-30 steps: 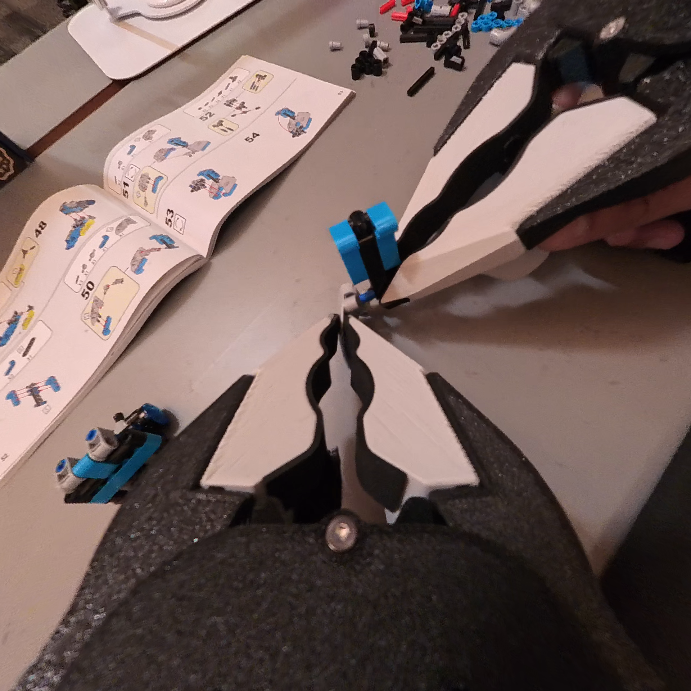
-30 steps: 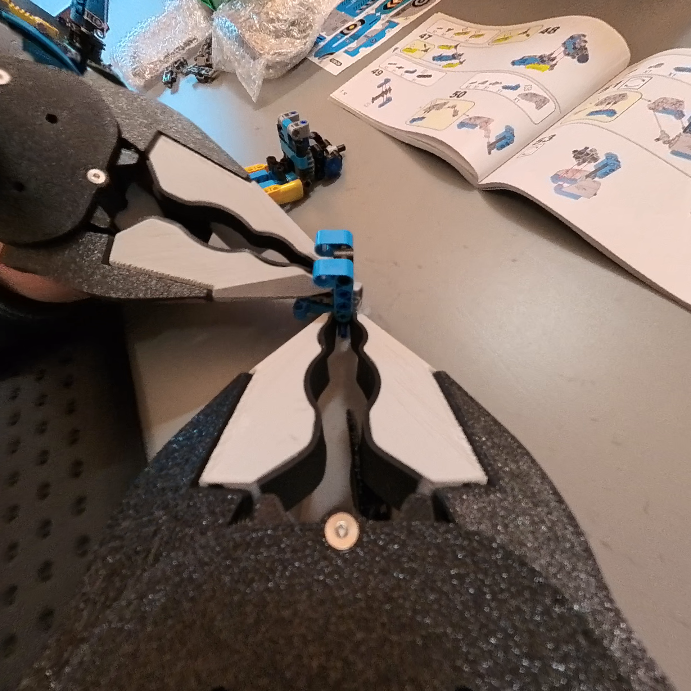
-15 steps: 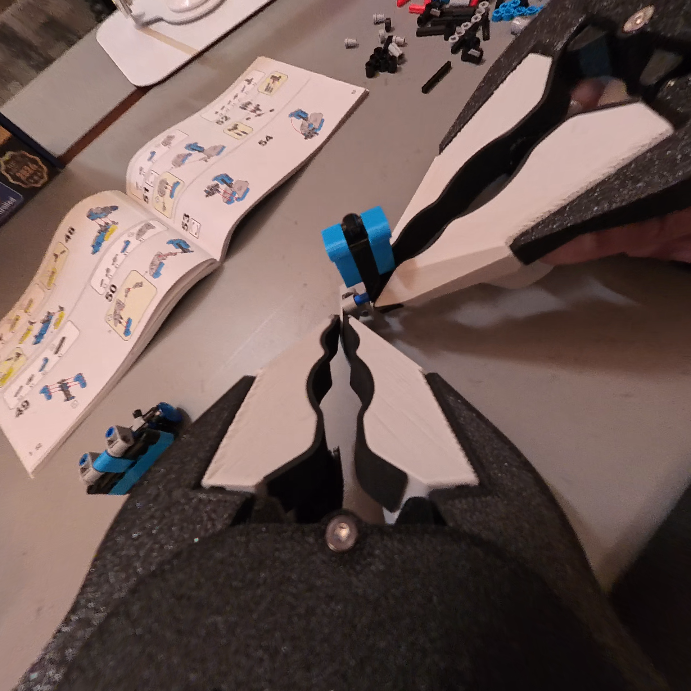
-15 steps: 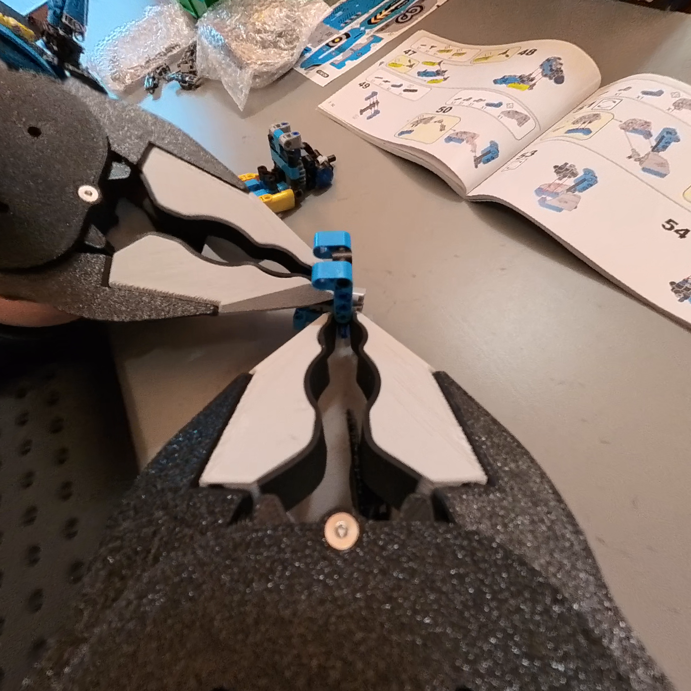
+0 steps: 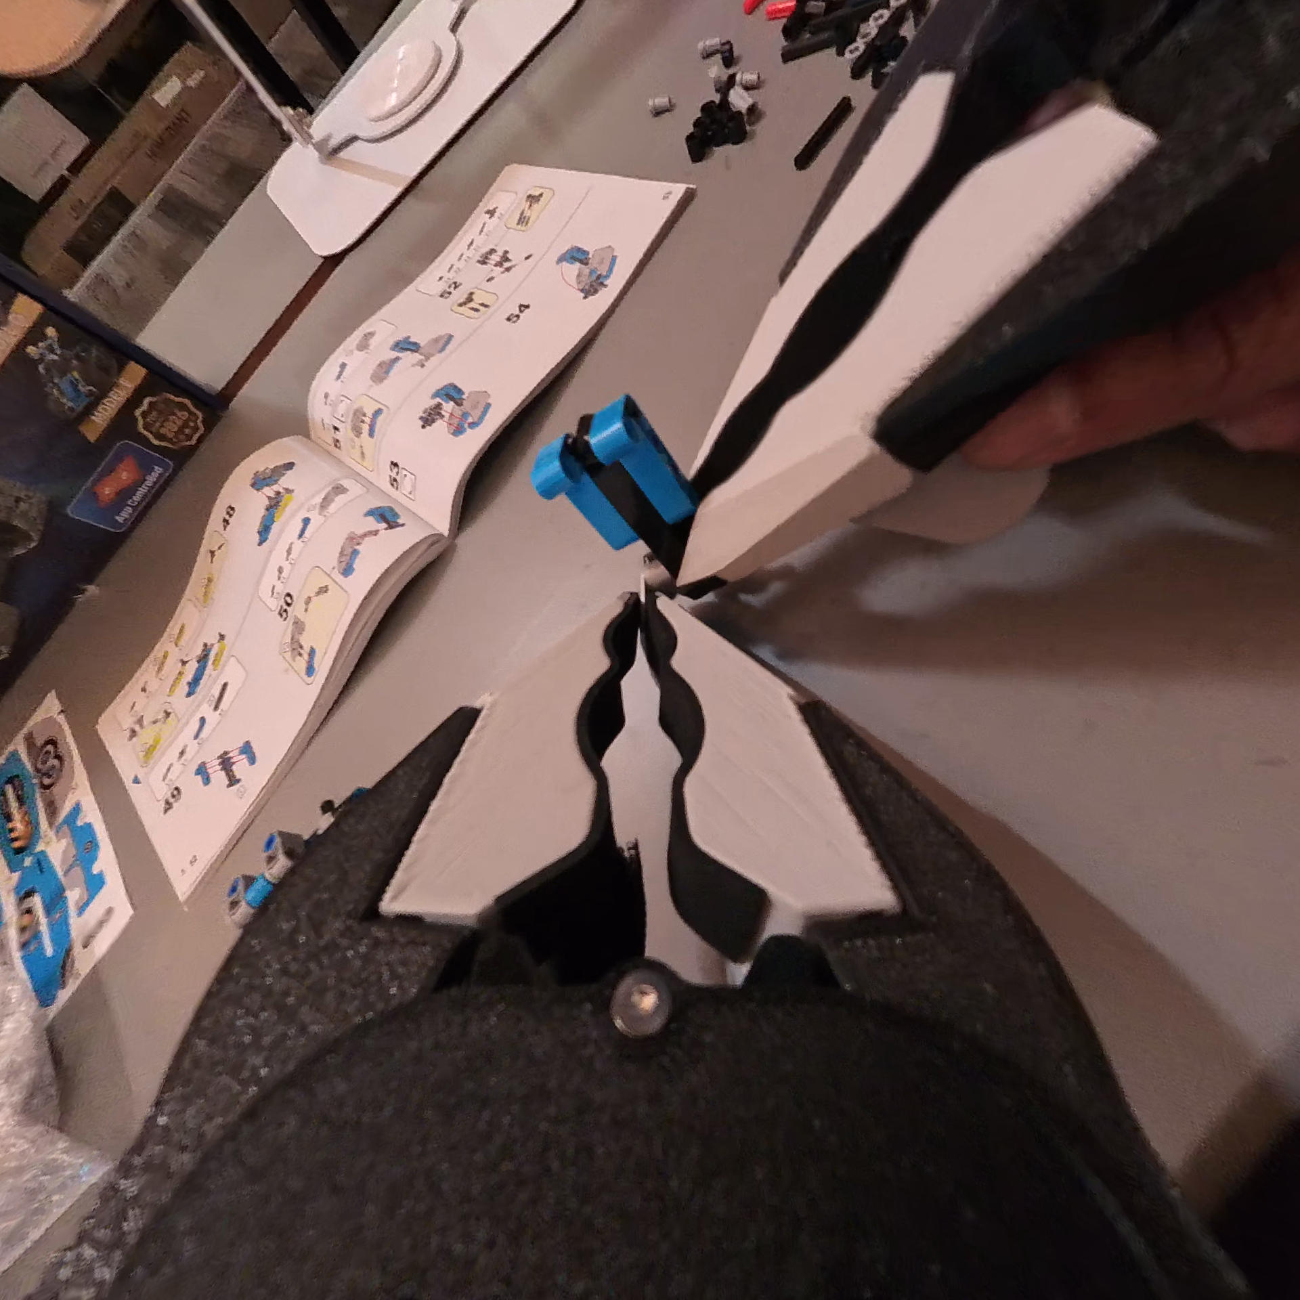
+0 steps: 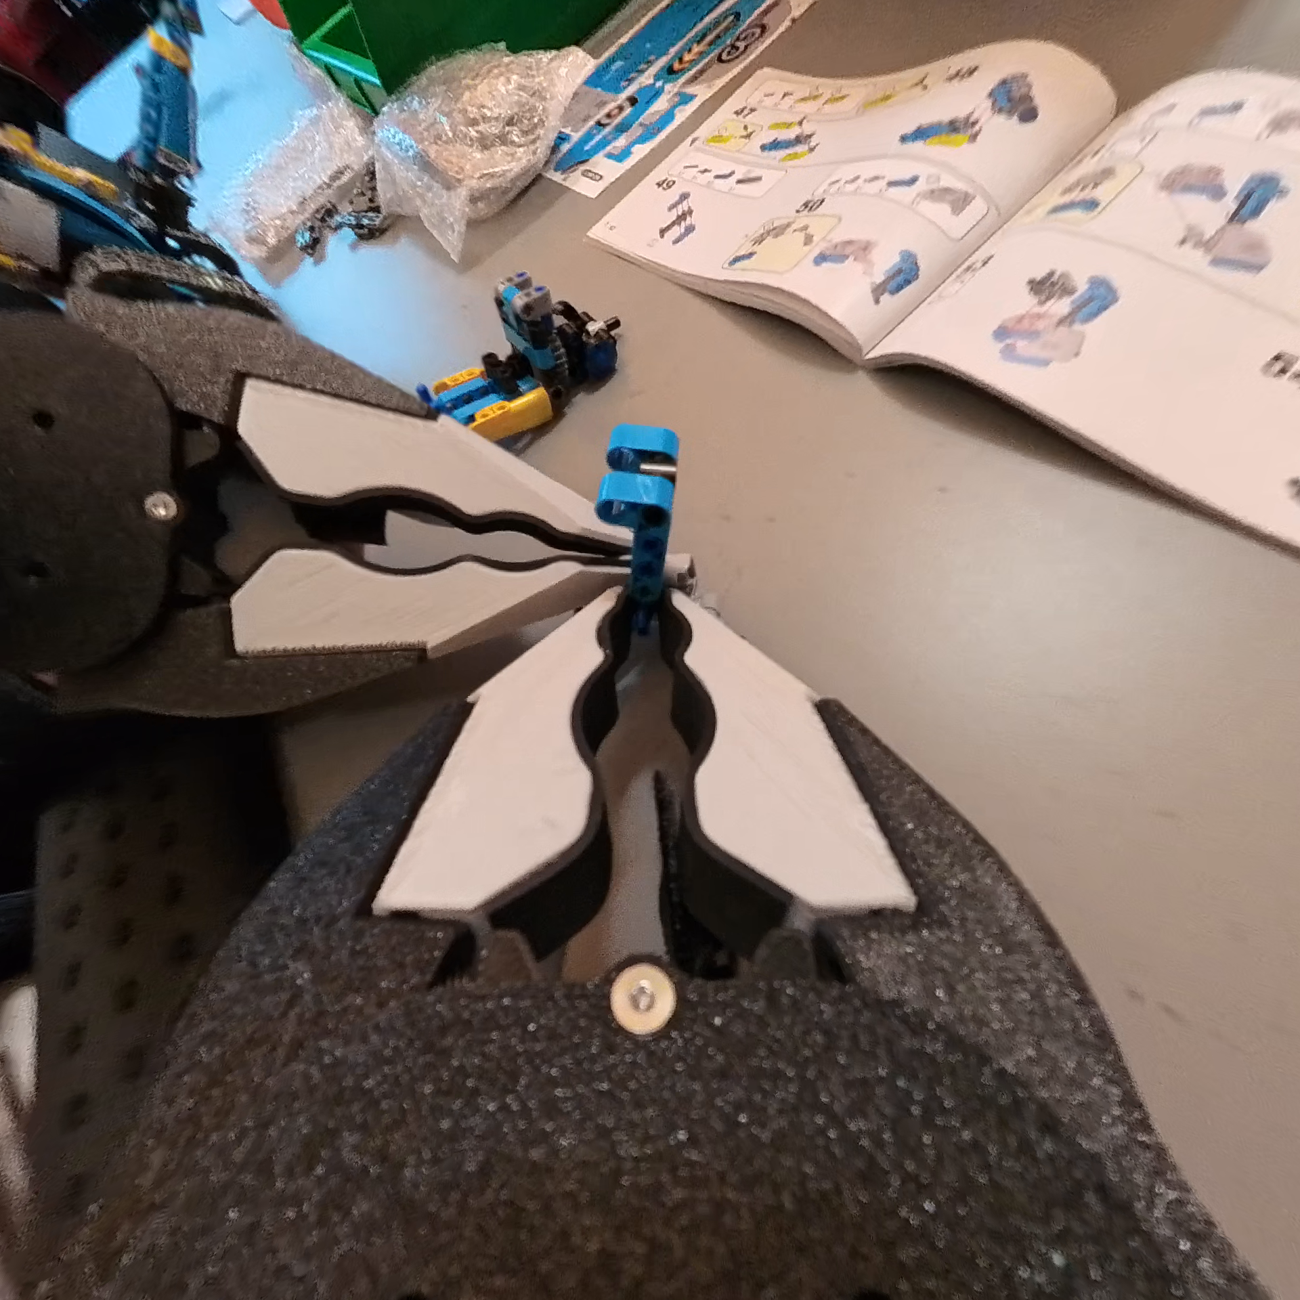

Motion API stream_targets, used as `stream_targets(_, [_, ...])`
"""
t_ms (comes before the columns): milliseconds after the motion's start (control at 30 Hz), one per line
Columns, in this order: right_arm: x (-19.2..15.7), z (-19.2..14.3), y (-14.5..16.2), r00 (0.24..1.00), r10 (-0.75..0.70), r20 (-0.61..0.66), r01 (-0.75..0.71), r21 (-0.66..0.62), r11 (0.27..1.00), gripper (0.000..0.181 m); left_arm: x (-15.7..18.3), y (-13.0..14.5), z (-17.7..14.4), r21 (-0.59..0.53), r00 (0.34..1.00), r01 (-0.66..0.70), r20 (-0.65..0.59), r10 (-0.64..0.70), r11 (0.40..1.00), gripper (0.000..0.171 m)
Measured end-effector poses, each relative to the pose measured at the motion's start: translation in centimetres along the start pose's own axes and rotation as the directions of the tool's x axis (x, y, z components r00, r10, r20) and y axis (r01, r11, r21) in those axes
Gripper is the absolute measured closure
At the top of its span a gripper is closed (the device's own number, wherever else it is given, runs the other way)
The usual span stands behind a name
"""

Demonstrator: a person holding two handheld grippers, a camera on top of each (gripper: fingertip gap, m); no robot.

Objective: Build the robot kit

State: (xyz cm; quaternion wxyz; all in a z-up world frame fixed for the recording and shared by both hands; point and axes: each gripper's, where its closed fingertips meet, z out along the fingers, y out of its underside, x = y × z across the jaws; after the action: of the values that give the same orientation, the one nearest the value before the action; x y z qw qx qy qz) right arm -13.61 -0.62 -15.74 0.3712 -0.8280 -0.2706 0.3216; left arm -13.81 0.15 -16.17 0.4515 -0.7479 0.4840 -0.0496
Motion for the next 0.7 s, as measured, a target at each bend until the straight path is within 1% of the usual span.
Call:
stream_targets(100, [-0.2, -0.4, -0.5, 0.995, -0.098, -0.011, 0.099, 0.022, 0.995, 0.173, -0.6, -0.2, -0.3, 0.029, 0.990, 0.128, -0.057, -0.126, 0.991, 0.171])
stream_targets(167, [0.7, -1.5, -1.0, 0.988, -0.143, -0.050, 0.146, 0.043, 0.988, 0.172, -1.6, 0.1, -0.6, 0.039, 0.986, 0.164, -0.044, -0.163, 0.986, 0.171])
stream_targets(200, [1.0, -2.0, -1.4, 0.988, -0.148, -0.051, 0.152, 0.070, 0.986, 0.170, -1.9, 0.2, -0.8, 0.042, 0.983, 0.180, -0.042, -0.178, 0.983, 0.171])
stream_targets(267, [0.4, -2.3, -2.1, 0.995, -0.094, 0.019, 0.091, 0.123, 0.988, 0.163, -1.8, 0.2, -1.0, 0.049, 0.978, 0.205, -0.059, -0.202, 0.978, 0.171])
stream_targets(333, [-0.4, -1.7, -2.0, 0.995, -0.078, 0.064, 0.070, 0.114, 0.991, 0.159, -1.5, 0.1, -0.9, 0.046, 0.980, 0.191, -0.064, -0.188, 0.980, 0.170])
stream_targets(433, [-0.8, -0.9, -2.3, 0.989, -0.147, 0.008, 0.146, 0.113, 0.983, 0.160, -0.5, 0.0, -0.8, 0.038, 0.986, 0.150, -0.084, -0.147, 0.988, 0.170])
stream_targets(500, [-0.7, -0.7, -2.3, 0.981, -0.190, -0.037, 0.193, 0.106, 0.975, 0.171, -0.2, 0.1, -0.7, 0.025, 0.988, 0.132, -0.088, -0.130, 0.991, 0.170])
stream_targets(633, [-0.8, -0.6, -1.8, 0.962, -0.264, -0.074, 0.269, 0.067, 0.961, 0.173, 0.2, 0.3, -0.7, 0.012, 0.979, 0.163, -0.126, -0.160, 0.987, 0.171])
stream_targets(700, [-0.9, -0.7, -1.9, 0.914, -0.379, -0.143, 0.388, 0.041, 0.921, 0.174, 0.2, 0.2, -0.6, 0.012, 0.976, 0.175, -0.135, -0.172, 0.984, 0.171])
